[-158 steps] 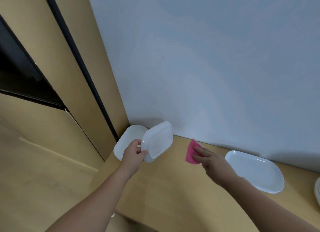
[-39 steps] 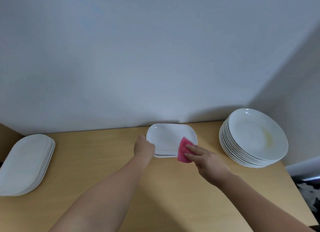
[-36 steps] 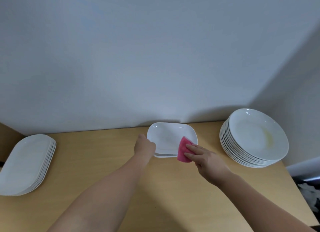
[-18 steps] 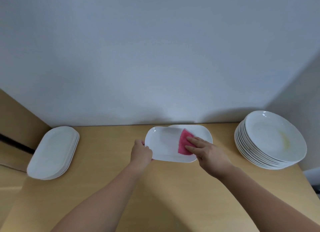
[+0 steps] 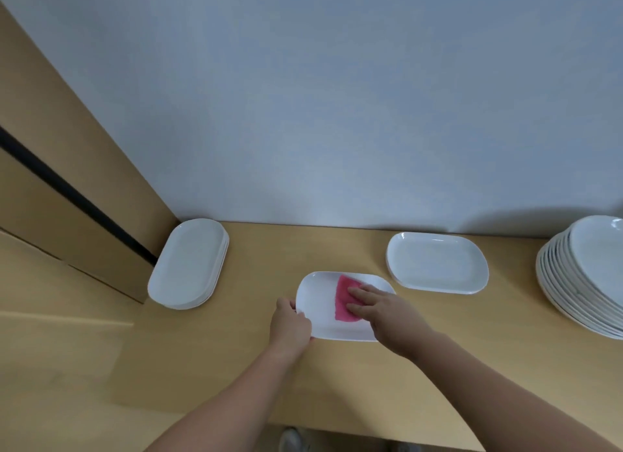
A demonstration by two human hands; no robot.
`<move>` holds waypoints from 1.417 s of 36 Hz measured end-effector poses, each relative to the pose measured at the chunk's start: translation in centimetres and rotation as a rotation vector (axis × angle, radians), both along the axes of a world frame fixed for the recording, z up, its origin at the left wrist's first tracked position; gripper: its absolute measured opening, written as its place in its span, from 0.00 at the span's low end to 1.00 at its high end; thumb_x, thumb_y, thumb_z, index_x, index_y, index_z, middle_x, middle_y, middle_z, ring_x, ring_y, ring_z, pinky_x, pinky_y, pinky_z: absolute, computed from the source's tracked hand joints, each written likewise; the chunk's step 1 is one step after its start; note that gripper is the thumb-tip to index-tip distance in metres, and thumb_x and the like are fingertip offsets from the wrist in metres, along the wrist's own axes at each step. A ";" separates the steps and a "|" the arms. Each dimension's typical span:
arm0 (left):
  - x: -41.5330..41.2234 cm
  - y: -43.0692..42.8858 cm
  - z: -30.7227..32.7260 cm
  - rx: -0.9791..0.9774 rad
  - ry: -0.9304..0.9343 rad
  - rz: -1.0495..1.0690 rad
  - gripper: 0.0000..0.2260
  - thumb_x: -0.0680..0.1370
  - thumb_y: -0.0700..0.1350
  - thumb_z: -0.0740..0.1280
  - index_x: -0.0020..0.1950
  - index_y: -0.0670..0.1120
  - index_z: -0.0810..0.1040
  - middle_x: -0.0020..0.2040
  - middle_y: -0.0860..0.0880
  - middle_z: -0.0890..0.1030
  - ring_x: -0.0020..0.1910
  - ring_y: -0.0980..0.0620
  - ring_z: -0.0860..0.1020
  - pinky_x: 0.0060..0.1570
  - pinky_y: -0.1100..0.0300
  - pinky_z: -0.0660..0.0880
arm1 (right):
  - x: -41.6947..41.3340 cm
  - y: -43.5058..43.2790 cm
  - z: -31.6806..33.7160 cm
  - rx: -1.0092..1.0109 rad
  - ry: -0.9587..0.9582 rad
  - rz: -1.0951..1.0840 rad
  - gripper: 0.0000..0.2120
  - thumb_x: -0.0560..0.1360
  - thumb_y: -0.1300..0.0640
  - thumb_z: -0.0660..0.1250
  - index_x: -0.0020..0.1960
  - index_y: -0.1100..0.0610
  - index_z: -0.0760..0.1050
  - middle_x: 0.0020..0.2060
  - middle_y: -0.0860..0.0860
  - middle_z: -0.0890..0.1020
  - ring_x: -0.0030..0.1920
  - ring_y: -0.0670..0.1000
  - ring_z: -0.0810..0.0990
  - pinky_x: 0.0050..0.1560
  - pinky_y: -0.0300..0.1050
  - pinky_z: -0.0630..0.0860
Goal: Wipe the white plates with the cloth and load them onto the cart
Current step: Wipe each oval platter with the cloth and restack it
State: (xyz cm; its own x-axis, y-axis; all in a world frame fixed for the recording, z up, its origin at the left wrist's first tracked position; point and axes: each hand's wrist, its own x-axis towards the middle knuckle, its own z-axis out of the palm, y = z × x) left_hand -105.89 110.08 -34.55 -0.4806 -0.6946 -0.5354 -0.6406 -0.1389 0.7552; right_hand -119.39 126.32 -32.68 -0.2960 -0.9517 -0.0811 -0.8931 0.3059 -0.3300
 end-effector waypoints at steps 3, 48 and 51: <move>0.5 -0.4 -0.5 -0.016 -0.026 -0.017 0.05 0.80 0.36 0.57 0.54 0.43 0.67 0.48 0.48 0.75 0.45 0.49 0.78 0.36 0.55 0.82 | 0.1 -0.9 -0.8 0.065 -0.017 0.019 0.27 0.77 0.68 0.55 0.72 0.49 0.68 0.76 0.48 0.61 0.76 0.51 0.58 0.70 0.46 0.63; -0.4 -0.1 0.3 0.246 0.095 -0.037 0.09 0.80 0.39 0.60 0.51 0.49 0.78 0.46 0.44 0.84 0.43 0.44 0.84 0.43 0.42 0.82 | 1.7 -2.0 -3.3 0.293 -0.152 0.312 0.39 0.72 0.69 0.57 0.78 0.45 0.55 0.78 0.41 0.52 0.78 0.49 0.40 0.76 0.52 0.37; -0.4 0.0 0.3 0.245 0.091 -0.059 0.11 0.80 0.36 0.58 0.52 0.45 0.80 0.47 0.42 0.84 0.46 0.42 0.84 0.43 0.41 0.82 | 1.3 -1.6 -2.6 0.273 -0.113 0.311 0.36 0.71 0.68 0.58 0.76 0.46 0.61 0.76 0.41 0.59 0.78 0.51 0.47 0.76 0.51 0.41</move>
State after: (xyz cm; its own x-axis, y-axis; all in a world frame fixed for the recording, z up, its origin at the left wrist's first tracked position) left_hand -106.28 110.11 -34.28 -0.5700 -0.5190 -0.6370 -0.5841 -0.2893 0.7584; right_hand -118.07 124.68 -35.29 0.0272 -0.9335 -0.3576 -0.9194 0.1171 -0.3755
